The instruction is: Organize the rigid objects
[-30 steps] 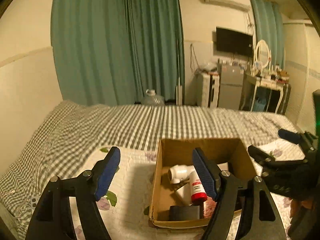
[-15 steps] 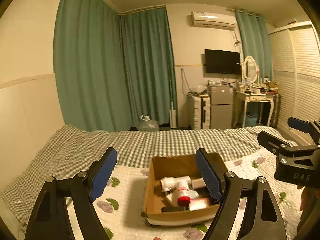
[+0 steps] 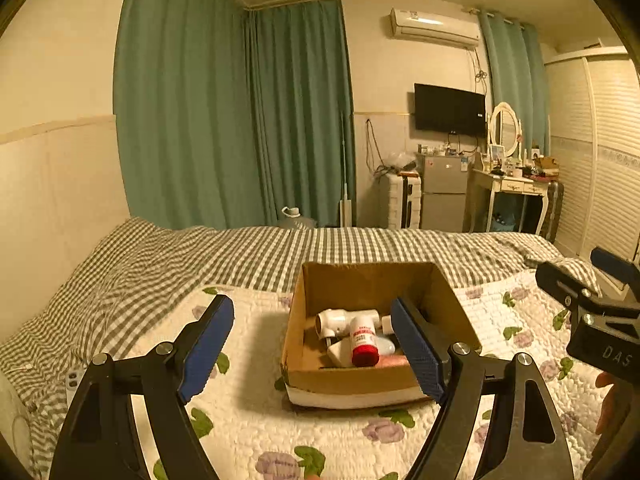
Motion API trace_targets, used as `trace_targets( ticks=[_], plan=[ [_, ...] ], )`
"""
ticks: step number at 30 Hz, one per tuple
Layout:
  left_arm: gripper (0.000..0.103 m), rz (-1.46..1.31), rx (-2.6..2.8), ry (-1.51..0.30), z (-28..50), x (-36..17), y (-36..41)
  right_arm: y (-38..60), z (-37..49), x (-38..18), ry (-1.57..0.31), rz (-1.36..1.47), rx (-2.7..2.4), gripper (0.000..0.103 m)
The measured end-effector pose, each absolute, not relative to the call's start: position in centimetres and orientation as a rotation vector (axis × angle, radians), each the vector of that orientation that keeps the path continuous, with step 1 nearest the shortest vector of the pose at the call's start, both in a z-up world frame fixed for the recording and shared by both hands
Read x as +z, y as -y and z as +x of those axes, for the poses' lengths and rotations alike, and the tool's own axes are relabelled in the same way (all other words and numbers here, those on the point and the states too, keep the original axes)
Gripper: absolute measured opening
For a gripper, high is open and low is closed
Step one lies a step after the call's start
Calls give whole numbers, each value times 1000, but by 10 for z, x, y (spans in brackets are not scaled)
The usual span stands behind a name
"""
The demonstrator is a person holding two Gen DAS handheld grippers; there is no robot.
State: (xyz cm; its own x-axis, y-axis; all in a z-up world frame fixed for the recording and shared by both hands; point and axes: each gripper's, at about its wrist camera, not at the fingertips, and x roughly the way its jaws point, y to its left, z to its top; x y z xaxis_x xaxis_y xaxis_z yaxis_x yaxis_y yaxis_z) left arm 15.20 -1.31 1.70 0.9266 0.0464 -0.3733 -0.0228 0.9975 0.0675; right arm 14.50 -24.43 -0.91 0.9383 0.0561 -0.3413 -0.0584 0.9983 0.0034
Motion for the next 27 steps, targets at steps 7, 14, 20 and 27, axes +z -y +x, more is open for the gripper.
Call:
trace_targets(
  ticks=[7,14,20,27],
  plan=[
    [84,53,42,-397,151,12,11,244,148,-13,-340,-13,59,103],
    [84,46,48,-417,152,9,8,244,150,-17,-355,-17,66,103],
    [84,45,51,-419,151,8,8,242,150,-19,-359,-21,66,103],
    [84,51,47,-432,152,7,11,242,150,-20,-369,-24,72,103]
  ],
)
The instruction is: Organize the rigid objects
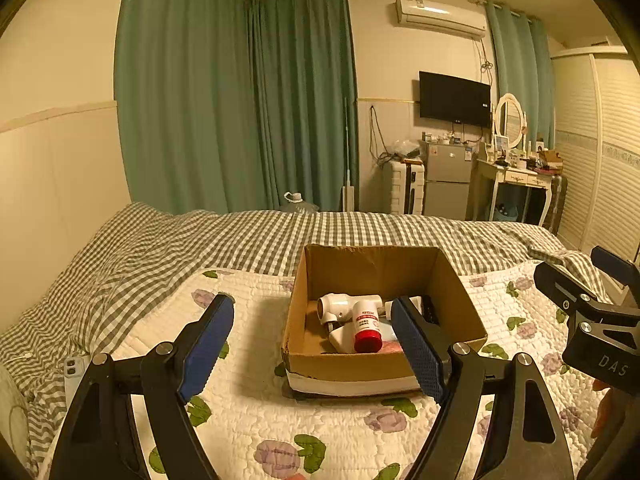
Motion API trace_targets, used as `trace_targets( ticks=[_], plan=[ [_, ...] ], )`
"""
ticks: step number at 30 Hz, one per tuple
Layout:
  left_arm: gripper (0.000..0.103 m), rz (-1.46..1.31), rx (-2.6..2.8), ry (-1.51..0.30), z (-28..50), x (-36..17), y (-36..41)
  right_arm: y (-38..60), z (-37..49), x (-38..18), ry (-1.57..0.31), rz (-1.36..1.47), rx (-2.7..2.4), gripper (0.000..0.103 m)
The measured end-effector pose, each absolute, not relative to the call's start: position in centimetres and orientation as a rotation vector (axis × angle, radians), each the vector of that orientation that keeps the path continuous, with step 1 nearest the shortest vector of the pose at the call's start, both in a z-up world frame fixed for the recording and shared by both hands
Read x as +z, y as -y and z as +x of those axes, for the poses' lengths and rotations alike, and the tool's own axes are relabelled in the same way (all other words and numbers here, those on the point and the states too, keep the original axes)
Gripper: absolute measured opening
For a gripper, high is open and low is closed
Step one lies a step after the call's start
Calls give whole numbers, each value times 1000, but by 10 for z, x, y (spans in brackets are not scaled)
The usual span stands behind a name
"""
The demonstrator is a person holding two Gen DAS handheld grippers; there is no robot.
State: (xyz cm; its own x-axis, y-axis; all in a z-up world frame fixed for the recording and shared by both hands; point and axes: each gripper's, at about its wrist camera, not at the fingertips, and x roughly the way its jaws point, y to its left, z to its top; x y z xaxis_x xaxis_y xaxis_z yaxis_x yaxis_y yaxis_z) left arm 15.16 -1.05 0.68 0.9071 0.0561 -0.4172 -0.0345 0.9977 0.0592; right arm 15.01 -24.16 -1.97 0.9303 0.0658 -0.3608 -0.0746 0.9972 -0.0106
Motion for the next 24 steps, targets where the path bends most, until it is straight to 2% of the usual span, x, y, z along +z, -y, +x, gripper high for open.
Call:
trace_targets(
  ticks=[24],
  plan=[
    [84,55,32,-444,151,5,13,238,153,-23,-389,-22,73,103]
  ],
)
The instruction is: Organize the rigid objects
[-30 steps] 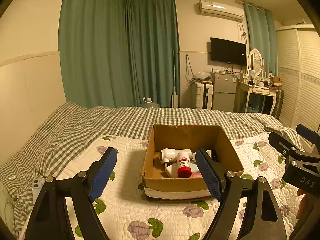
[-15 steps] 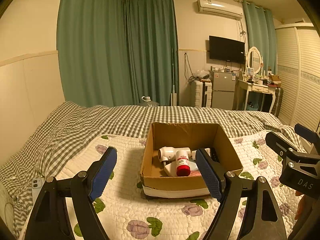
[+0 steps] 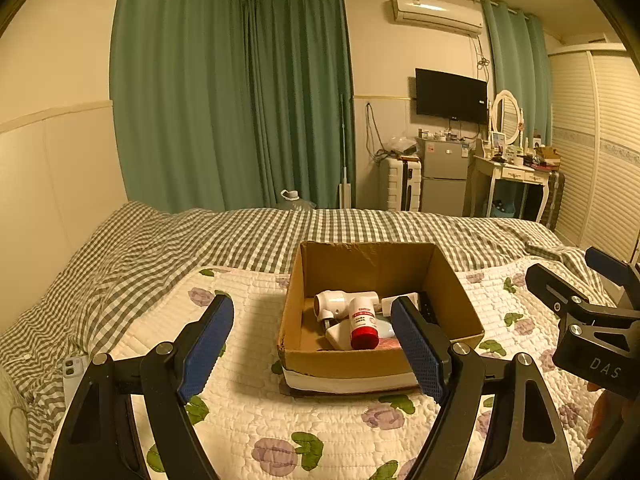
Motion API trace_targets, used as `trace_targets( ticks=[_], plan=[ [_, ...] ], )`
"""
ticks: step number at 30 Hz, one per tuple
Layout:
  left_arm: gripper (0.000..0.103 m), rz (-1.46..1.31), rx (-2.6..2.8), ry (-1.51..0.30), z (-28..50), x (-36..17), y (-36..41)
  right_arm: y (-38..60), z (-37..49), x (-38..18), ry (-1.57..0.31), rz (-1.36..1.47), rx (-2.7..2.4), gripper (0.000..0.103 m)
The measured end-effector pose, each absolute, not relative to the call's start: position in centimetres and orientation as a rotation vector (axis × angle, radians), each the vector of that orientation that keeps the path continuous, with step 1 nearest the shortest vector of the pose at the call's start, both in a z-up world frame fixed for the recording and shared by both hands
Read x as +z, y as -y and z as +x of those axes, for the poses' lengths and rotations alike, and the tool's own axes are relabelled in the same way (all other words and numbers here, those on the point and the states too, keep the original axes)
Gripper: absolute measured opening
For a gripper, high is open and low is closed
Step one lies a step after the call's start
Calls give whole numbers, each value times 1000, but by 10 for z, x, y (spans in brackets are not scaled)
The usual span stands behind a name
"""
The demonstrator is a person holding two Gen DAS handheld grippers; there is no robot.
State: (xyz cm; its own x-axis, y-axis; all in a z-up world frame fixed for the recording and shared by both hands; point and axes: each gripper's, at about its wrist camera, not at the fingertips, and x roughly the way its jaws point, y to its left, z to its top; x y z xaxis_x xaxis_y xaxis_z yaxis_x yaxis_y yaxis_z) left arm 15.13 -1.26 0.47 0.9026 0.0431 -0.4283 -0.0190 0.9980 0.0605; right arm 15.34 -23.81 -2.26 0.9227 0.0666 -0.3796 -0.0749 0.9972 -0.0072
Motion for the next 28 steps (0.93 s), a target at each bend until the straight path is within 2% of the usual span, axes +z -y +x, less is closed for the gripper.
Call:
trace_targets(
  ticks=[28],
  plan=[
    [84,43,32,-458,154,6,11,239,157,-32,-411,-21,67,103]
  ],
)
